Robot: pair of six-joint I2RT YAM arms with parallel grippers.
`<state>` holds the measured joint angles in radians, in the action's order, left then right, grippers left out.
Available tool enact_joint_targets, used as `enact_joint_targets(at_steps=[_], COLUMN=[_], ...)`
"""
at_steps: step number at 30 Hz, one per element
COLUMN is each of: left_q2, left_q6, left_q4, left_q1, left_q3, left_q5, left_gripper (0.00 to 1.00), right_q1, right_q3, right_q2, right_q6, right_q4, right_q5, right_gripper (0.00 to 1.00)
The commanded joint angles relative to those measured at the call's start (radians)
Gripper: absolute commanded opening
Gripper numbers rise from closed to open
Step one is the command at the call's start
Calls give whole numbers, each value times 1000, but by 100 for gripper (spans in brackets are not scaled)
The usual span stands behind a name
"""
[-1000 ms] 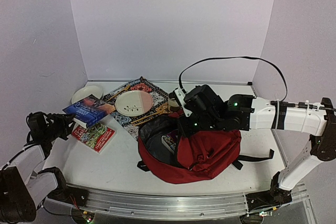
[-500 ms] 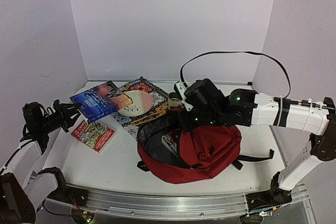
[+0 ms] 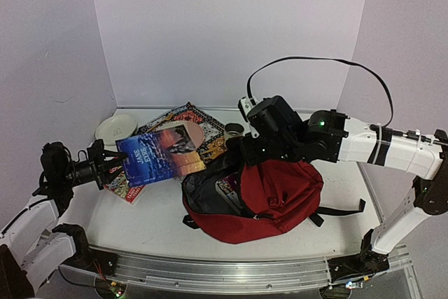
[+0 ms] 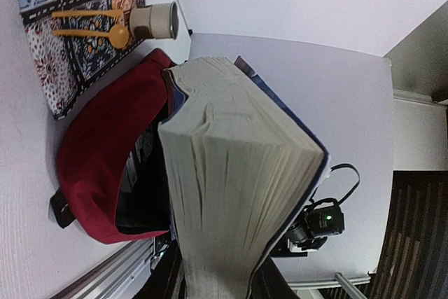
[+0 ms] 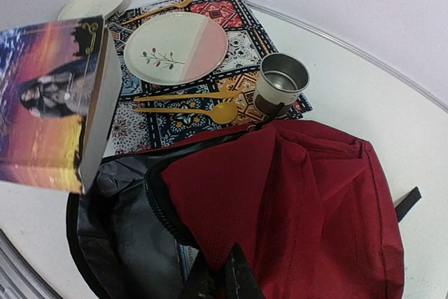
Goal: Pack the student bag
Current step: Place the book in the largest pocket of the bag.
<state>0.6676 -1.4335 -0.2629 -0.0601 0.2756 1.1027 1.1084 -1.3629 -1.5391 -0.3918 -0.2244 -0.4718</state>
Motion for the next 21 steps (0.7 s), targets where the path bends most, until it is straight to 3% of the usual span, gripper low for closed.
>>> enact_joint_targets(at_steps=[1, 6, 21], left_q2=[-34, -7, 118], left_q6=[-18, 0, 53], left_q4=[-150, -151, -152], left_q1=[126, 295, 576], left_q3=[-16, -23, 62], left_q5=[3, -103, -295], left_gripper=[0, 0, 0], right_q1=[0, 0, 0], right_q3=[-71, -89, -115], right_q2=[30, 24, -8], right_q6=[-28, -32, -29], right_q4=[17, 17, 17], right_q5=[-87, -93, -48], right_gripper=[1, 1, 1])
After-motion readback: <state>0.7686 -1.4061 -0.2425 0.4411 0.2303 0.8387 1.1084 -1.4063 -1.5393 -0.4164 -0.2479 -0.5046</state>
